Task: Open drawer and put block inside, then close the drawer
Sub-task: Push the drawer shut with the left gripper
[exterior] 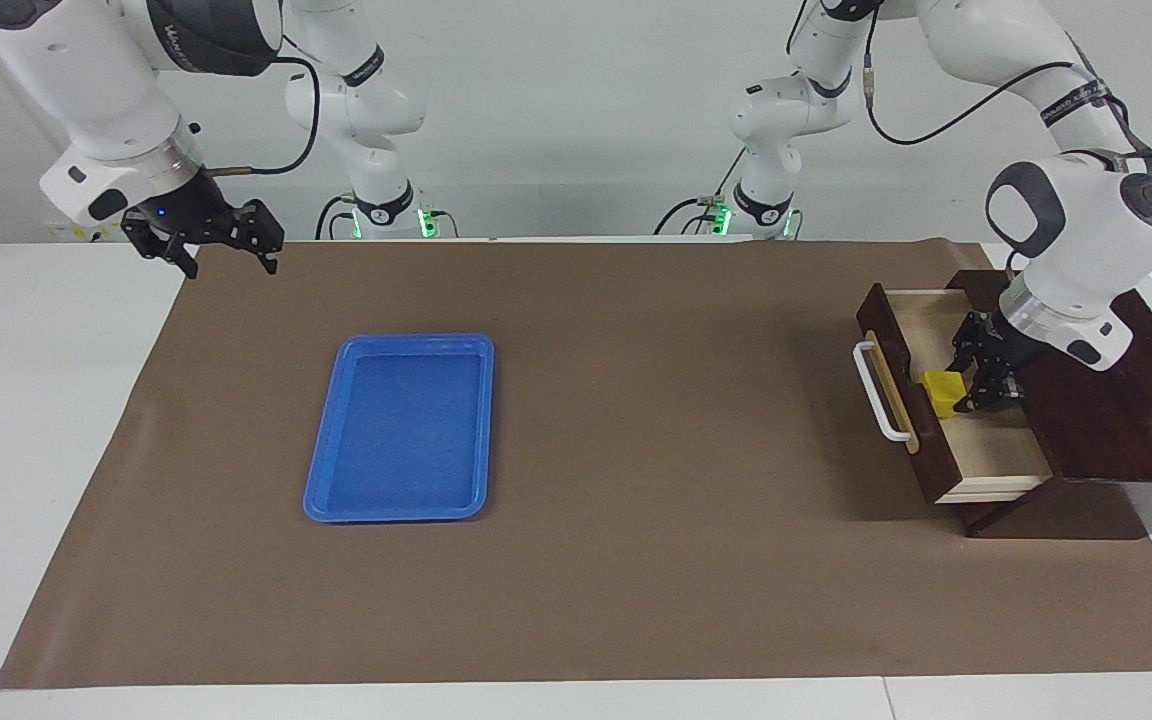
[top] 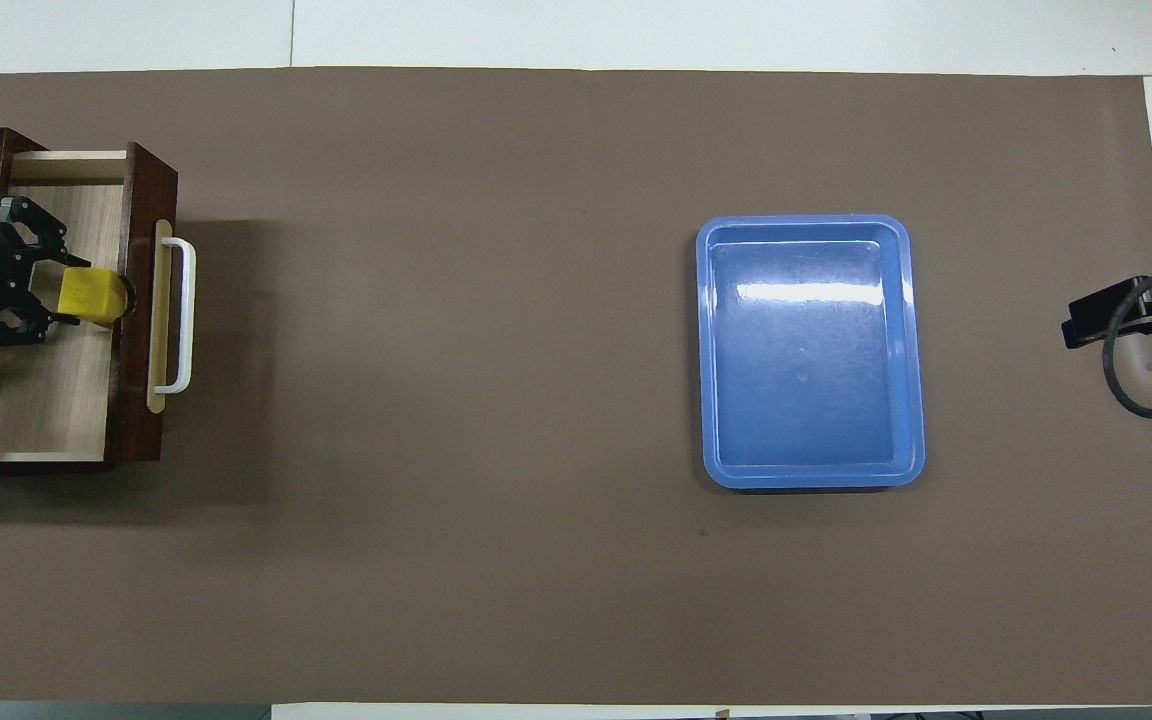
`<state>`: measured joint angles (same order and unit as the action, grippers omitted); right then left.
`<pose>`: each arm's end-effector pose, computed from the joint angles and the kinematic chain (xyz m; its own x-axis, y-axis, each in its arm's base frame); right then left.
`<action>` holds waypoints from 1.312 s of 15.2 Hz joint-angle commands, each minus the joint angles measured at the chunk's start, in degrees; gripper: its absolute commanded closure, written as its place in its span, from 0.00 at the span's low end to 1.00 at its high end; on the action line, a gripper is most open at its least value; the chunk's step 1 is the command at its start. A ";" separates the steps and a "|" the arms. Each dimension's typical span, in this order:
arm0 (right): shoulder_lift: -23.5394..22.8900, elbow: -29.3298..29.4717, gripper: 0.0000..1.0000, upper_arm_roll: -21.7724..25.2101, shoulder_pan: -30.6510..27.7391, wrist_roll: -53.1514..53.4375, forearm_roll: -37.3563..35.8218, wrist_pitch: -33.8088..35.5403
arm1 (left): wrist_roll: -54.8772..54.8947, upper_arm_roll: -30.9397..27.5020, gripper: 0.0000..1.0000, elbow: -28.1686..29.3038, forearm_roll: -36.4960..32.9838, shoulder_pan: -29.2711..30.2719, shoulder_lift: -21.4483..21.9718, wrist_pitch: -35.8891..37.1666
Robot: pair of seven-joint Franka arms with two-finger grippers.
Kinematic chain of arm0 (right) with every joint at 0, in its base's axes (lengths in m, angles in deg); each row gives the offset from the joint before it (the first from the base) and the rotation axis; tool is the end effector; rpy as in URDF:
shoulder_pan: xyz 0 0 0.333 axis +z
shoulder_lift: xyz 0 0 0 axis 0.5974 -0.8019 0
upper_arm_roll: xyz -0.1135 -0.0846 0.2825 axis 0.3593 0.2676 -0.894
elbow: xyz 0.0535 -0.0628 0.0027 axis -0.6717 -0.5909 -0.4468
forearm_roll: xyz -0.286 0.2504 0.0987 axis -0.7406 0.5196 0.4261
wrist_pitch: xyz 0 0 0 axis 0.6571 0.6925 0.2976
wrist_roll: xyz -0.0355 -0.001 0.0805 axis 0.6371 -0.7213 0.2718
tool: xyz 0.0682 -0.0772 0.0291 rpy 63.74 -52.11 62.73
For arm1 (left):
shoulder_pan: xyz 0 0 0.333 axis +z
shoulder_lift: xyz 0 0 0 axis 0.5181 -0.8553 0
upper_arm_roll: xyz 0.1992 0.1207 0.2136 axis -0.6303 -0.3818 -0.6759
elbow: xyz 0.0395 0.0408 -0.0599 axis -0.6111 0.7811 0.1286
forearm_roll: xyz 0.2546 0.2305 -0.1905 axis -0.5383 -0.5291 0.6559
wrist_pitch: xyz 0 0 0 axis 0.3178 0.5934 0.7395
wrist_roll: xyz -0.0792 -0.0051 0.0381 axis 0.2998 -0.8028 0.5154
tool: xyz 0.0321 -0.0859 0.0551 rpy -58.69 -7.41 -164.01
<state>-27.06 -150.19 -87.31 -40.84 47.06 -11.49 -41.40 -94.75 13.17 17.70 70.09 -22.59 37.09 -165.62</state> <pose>0.5447 -0.0279 0.6065 0.9915 0.0539 -0.1183 0.0551 -0.9985 0.0069 0.6100 0.0587 0.4519 0.1882 0.9816 -0.0312 0.9821 -0.1879 0.0121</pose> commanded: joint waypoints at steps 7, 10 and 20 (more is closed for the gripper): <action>1.24 -1.83 0.00 -0.20 -1.12 -1.43 -0.74 -0.28 | -7.06 1.71 0.00 -7.42 -1.36 -8.50 2.83 9.85; 1.42 -1.83 0.00 -0.11 -0.95 -1.34 -0.74 -0.28 | -14.30 1.89 0.00 -4.28 -6.02 -14.23 4.40 9.94; 1.77 -1.75 0.00 -0.29 -1.03 -1.25 -0.74 -0.19 | -20.90 1.71 0.00 9.45 -21.41 -14.35 6.34 0.38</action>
<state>-26.59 -150.73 -86.90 -40.85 47.06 -11.49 -41.40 -115.09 15.10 22.87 50.64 -38.88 41.13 -161.18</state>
